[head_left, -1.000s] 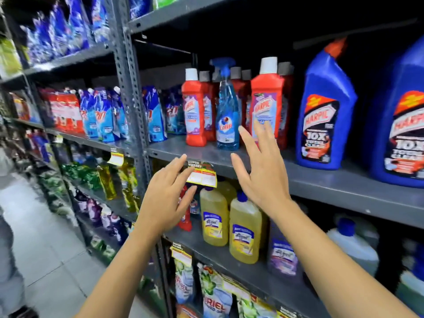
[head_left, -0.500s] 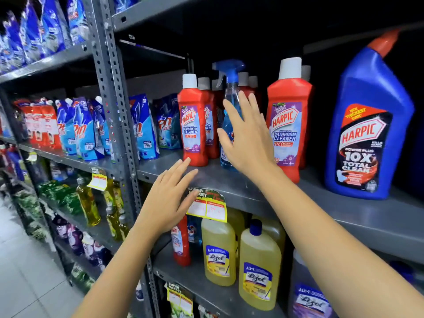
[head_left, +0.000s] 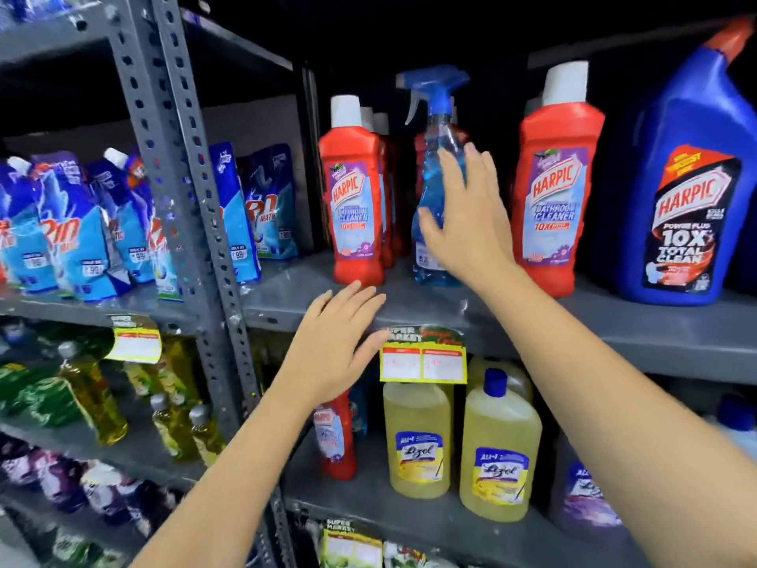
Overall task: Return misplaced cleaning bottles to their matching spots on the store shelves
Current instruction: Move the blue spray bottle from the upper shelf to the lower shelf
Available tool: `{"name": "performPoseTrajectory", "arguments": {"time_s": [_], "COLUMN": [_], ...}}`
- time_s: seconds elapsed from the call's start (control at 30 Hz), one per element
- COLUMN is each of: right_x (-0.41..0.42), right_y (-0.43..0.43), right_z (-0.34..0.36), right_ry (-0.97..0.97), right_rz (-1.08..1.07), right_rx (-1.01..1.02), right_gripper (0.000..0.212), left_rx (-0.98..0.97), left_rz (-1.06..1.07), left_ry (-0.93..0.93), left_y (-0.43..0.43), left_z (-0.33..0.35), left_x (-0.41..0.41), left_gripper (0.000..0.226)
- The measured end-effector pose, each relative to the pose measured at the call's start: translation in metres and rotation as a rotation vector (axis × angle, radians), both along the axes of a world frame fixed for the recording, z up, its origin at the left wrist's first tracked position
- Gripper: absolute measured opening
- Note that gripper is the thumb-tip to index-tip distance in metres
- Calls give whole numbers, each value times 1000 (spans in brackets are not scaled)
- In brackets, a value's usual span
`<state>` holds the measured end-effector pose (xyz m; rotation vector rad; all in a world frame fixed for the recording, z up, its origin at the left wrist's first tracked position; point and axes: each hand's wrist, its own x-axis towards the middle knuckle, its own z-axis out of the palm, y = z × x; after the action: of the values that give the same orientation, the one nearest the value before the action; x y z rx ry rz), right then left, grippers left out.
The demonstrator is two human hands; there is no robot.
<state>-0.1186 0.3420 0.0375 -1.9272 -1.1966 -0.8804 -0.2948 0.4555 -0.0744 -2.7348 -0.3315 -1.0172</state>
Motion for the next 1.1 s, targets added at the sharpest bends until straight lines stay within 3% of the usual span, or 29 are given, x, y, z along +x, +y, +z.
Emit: {"name": "performPoseTrajectory", "arguments": {"time_s": [0.1,0.4,0.6,0.83,1.0,1.1], "right_x": [4,28,38,18,-28,-70], "right_y": [13,29,29,18,-22,-63], "right_z": [6,-1,2,-3,7,9], "right_ry": [142,513,711,602,467,356], "right_rz": [-49,171,272,241,382,451], "right_rx": [49,231,299,429,521,522], "right_gripper": [75,88,57,50,61,48], "left_rx": [22,-5,0,16,26,14], "left_rz": [-31,-100,-108,-123,-130,-154], "left_ry": [-35,-171,-192,-217,-211,-238], "left_y": [5,10,11,12,13,10], "left_z": [-6,-12,-14,-14,-16,-20], "left_x": [1,6,8,8,7,5], "left_gripper": [53,44,45,45,44,41]}}
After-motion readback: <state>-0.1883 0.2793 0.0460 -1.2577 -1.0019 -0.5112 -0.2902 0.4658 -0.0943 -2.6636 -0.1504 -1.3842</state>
